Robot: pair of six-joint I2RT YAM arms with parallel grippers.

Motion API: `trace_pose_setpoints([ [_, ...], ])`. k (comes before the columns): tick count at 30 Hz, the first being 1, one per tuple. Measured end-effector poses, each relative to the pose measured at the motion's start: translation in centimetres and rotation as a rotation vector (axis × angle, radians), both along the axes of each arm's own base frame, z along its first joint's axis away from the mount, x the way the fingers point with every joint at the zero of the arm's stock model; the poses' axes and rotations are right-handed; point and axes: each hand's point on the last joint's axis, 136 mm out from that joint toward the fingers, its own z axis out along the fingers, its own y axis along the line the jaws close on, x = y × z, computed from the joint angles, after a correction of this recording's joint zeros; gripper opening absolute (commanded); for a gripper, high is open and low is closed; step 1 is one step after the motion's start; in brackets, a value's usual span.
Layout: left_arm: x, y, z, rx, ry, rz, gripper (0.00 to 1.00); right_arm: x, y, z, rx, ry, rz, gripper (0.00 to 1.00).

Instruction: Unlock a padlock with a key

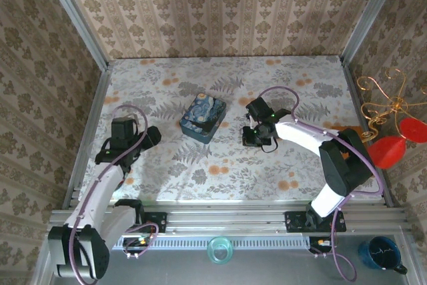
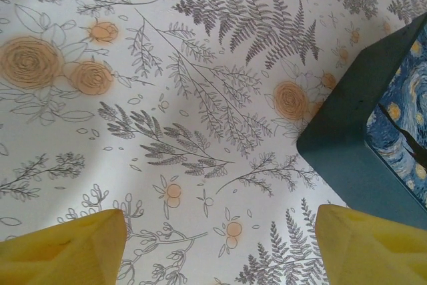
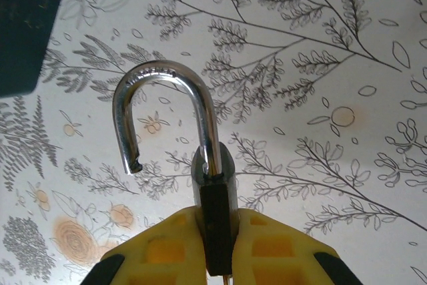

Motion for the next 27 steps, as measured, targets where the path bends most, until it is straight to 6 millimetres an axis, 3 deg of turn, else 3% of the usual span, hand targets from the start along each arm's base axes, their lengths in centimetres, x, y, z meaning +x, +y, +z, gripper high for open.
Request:
trace_pose_setpoints([
  [21, -1.2, 0.6, -1.4, 0.029, 0.052, -0.020, 0.75, -1.3, -0.9, -1.6, -0.046, 0.066, 0.024, 0.17],
  [23, -1.2, 0.5, -1.6, 0.029, 0.059, -0.029, 0.75, -1.6, -1.1, -1.9, -0.052, 0.075, 0.024, 0.21],
  [27, -1.1, 0.3, -1.8, 0.029, 0.065, -0.037, 0.75, -1.8, -1.5, -2.3, -0.072, 0.076, 0.023, 0.42],
])
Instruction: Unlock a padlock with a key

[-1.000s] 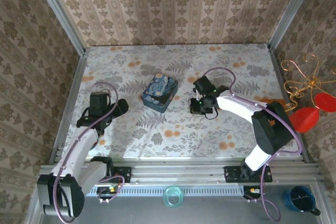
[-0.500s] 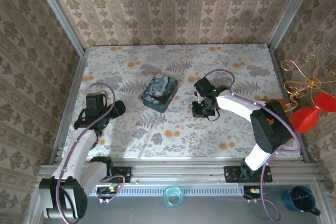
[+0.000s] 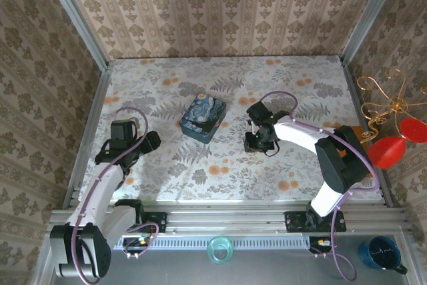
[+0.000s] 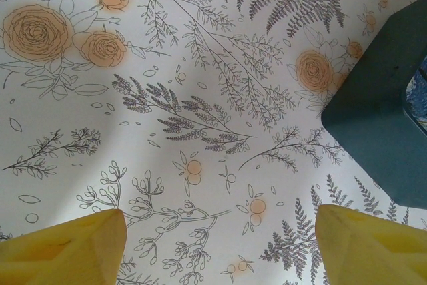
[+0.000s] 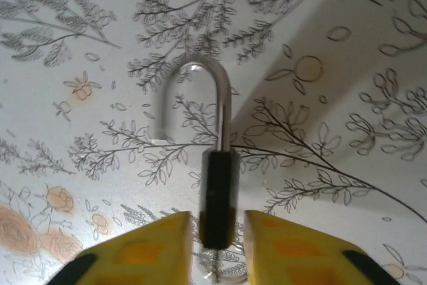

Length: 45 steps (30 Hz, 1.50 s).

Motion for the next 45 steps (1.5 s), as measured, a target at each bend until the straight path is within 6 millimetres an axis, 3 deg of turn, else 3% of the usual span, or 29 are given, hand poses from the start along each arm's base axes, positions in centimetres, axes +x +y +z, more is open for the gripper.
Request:
trace_pose_setpoints([
  [4, 0.3, 0.0, -0.2, 0.002, 0.018, 0.001, 0.76, -0.1, -0.4, -0.1, -0.015, -0.001, 0.009, 0.55],
  [8, 1.5, -0.1, 0.9, 0.001, 0.001, 0.001, 0.76, 0.2, -1.6, 1.6, -0.042, -0.051, 0.013, 0.64],
  [9, 2.0, -0.1, 1.3, 0.006, -0.009, 0.001, 0.76, 0.5, -1.8, 2.4, -0.047, -0.074, 0.017, 0.73],
  [10, 2.4, 0.0, 1.6, 0.011, -0.019, 0.002, 0.77, 0.8, -1.8, 3.2, -0.048, -0.099, 0.024, 0.99],
  [12, 3.4, 0.2, 2.0, 0.030, -0.038, 0.006, 0.77, 1.8, -1.9, 5.2, -0.048, -0.172, 0.037, 1.00],
  [13, 3.8, 0.3, 2.1, 0.039, -0.045, 0.008, 0.98, 2.2, -1.9, 6.0, -0.053, -0.205, 0.046, 1.00],
  [14, 4.2, 0.4, 2.3, 0.052, -0.053, 0.008, 1.00, 2.7, -2.0, 7.0, -0.057, -0.244, 0.051, 1.00],
  [20, 6.5, 1.5, 3.1, 0.121, -0.119, 0.033, 1.00, 6.0, -4.1, 11.4, -0.179, -0.485, 0.044, 1.00],
  [24, 8.4, 2.1, 5.1, 0.158, -0.240, 0.057, 1.00, 7.9, -6.2, 13.3, -0.315, -0.672, 0.051, 1.00],
  [29, 10.4, 3.0, 5.9, 0.275, -0.361, 0.047, 1.00, 8.8, -8.5, 12.3, -0.468, -0.805, 0.098, 1.00],
  [34, 11.6, 4.2, 4.6, 0.421, -0.433, 0.037, 1.00, 9.4, -11.7, 8.2, -0.611, -0.838, 0.120, 1.00],
  [37, 11.1, 4.2, 2.4, 0.494, -0.465, -0.014, 1.00, 9.8, -13.7, 5.8, -0.646, -0.816, 0.089, 1.00],
  [41, 10.4, 3.9, -0.9, 0.529, -0.452, -0.075, 1.00, 10.9, -15.5, 5.6, -0.629, -0.854, 0.016, 1.00],
  [45, 10.7, 3.2, -2.2, 0.530, -0.492, -0.120, 1.00, 12.3, -16.9, 6.5, -0.557, -0.916, -0.081, 1.00],
])
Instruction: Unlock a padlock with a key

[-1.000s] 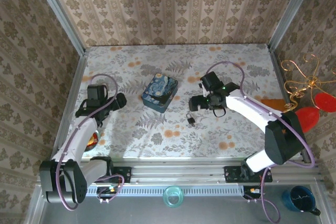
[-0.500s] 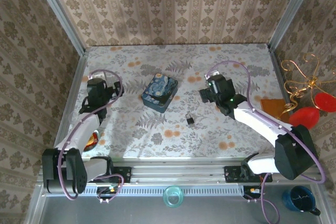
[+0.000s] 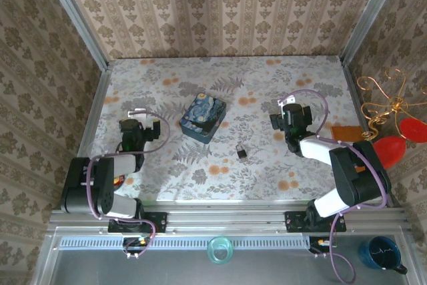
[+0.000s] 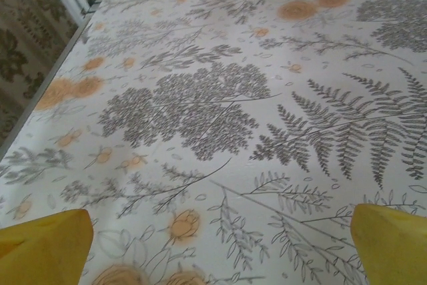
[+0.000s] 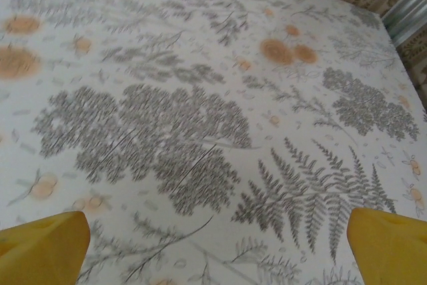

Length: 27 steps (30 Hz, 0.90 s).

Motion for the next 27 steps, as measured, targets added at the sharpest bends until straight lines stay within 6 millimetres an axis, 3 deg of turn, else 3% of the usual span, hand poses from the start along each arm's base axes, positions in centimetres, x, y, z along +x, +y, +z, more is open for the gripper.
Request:
trace_pose_setpoints([
  [5, 0.7, -0.2, -1.5, -0.004, -0.007, -0.035, 1.00, 0.4, -1.5, 0.2, 0.109, -0.055, -0.022, 1.00],
  [11, 1.9, 0.9, -0.2, -0.021, -0.044, -0.007, 1.00, -1.1, -2.8, -1.8, 0.222, -0.063, -0.022, 1.00],
  [27, 2.0, 1.2, -0.1, -0.026, -0.048, 0.002, 1.00, -0.6, -2.0, -0.6, 0.300, -0.155, 0.046, 1.00],
])
